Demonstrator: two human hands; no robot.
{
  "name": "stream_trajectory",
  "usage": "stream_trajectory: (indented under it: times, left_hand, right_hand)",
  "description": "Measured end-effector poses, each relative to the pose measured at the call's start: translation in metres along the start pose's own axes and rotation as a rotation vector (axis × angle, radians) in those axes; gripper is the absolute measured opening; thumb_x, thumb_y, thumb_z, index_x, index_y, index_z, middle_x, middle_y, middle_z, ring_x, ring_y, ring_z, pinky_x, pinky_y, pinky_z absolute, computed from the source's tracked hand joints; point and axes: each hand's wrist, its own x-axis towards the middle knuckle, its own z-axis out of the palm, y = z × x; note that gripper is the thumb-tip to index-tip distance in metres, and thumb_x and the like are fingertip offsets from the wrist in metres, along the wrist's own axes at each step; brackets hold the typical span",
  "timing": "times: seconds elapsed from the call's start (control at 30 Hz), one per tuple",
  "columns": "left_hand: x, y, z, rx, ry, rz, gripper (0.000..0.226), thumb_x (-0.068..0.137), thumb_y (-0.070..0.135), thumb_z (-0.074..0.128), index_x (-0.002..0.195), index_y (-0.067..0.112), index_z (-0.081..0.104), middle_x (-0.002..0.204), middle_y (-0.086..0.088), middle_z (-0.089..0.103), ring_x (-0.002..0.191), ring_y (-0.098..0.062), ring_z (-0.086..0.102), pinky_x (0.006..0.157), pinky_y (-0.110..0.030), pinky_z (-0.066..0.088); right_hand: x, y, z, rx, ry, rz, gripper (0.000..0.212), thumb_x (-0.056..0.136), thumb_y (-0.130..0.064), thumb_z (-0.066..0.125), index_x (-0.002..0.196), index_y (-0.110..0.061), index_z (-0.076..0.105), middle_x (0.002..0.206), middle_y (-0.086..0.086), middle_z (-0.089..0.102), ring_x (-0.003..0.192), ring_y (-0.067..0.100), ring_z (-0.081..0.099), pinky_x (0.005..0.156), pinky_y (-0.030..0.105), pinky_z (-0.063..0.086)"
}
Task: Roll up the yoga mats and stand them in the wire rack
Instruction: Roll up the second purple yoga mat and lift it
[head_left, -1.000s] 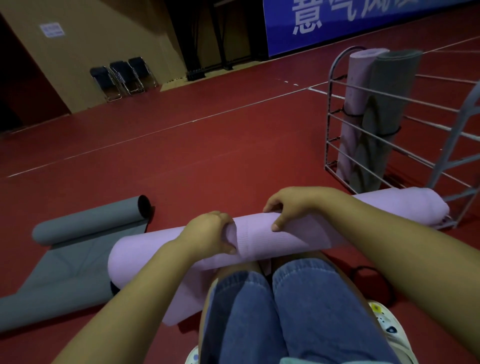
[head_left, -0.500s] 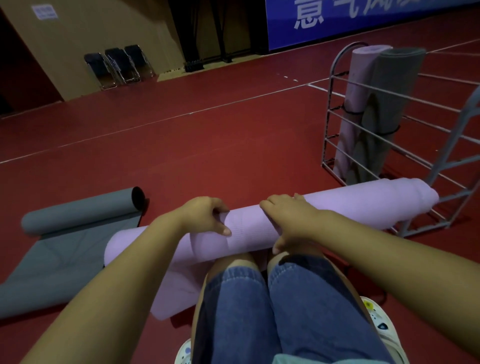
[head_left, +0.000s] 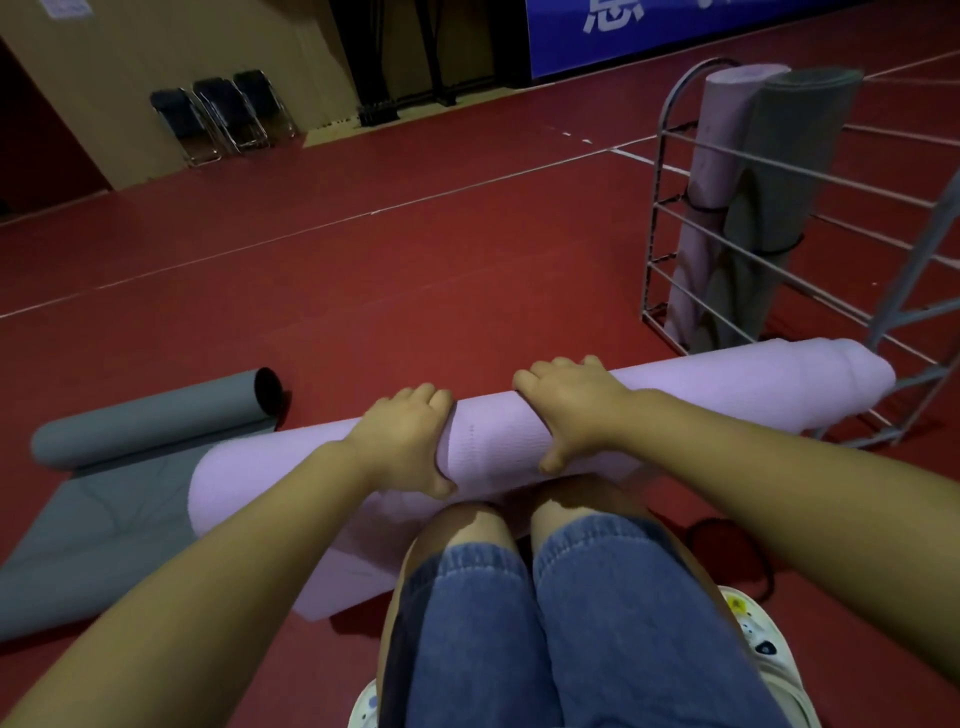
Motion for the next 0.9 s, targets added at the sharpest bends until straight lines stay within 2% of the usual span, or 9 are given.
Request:
stream_trajectory:
  times: [0.17, 0.27, 0.43, 0.53, 0.67, 0.9]
  left_hand:
    - [-0.011, 0.008, -0.062, 0.071, 0.046, 0.059, 0.085, 0.058, 0.063, 0.073, 0.123, 0.016, 0.044, 0.112, -0.002, 0.050, 0.100, -0.025, 0.052, 0.077, -0.034, 0.042]
    - [-0.033, 0.025, -0.093, 0.093, 0.065, 0.104, 0.085, 0.059, 0.066, 0.070, 0.125, 0.019, 0.044, 0.112, 0.000, 0.051, 0.099, -0.023, 0.053, 0.077, -0.034, 0.044]
    - [-0.076, 0.050, -0.094, 0.124, 0.028, 0.168, 0.078, 0.059, 0.071, 0.065, 0.117, 0.022, 0.046, 0.105, 0.005, 0.053, 0.090, -0.018, 0.054, 0.076, -0.033, 0.047]
    - [-0.086, 0.061, -0.067, 0.056, -0.095, 0.122, 0.073, 0.059, 0.069, 0.069, 0.108, 0.020, 0.049, 0.103, 0.004, 0.055, 0.089, -0.020, 0.056, 0.074, -0.031, 0.045]
    - [-0.082, 0.053, -0.042, -0.152, -0.237, 0.072, 0.072, 0.056, 0.067, 0.075, 0.104, 0.019, 0.051, 0.098, 0.005, 0.057, 0.084, -0.016, 0.055, 0.072, -0.029, 0.044]
    - [-0.050, 0.033, -0.048, -0.417, -0.426, 0.027, 0.072, 0.050, 0.062, 0.083, 0.107, 0.028, 0.056, 0.099, 0.013, 0.061, 0.090, -0.012, 0.058, 0.084, -0.032, 0.051]
  right_hand:
    - [-0.027, 0.020, -0.040, 0.050, 0.050, -0.017, 0.082, 0.056, -0.056, 0.078, 0.121, -0.022, 0.041, 0.116, 0.002, 0.051, 0.106, 0.026, 0.050, 0.082, 0.040, 0.042]
    - [-0.058, 0.026, -0.056, 0.082, 0.054, -0.069, 0.080, 0.054, -0.060, 0.076, 0.117, -0.025, 0.040, 0.110, -0.001, 0.052, 0.100, 0.023, 0.051, 0.080, 0.038, 0.045]
    - [-0.103, 0.005, -0.046, 0.106, -0.002, -0.113, 0.077, 0.055, -0.061, 0.074, 0.116, -0.028, 0.039, 0.109, -0.006, 0.050, 0.097, 0.018, 0.050, 0.080, 0.037, 0.044]
    - [-0.106, -0.008, -0.023, 0.151, -0.097, -0.121, 0.076, 0.056, -0.059, 0.076, 0.116, -0.028, 0.041, 0.112, -0.006, 0.052, 0.100, 0.018, 0.051, 0.083, 0.037, 0.044]
    - [-0.091, -0.011, -0.009, 0.253, -0.179, -0.136, 0.073, 0.055, -0.054, 0.079, 0.113, -0.030, 0.043, 0.108, -0.008, 0.055, 0.096, 0.016, 0.053, 0.083, 0.038, 0.045]
    - [-0.062, 0.000, -0.027, 0.299, -0.391, -0.098, 0.080, 0.056, -0.050, 0.083, 0.125, -0.030, 0.047, 0.119, -0.009, 0.056, 0.103, 0.015, 0.055, 0.089, 0.037, 0.050]
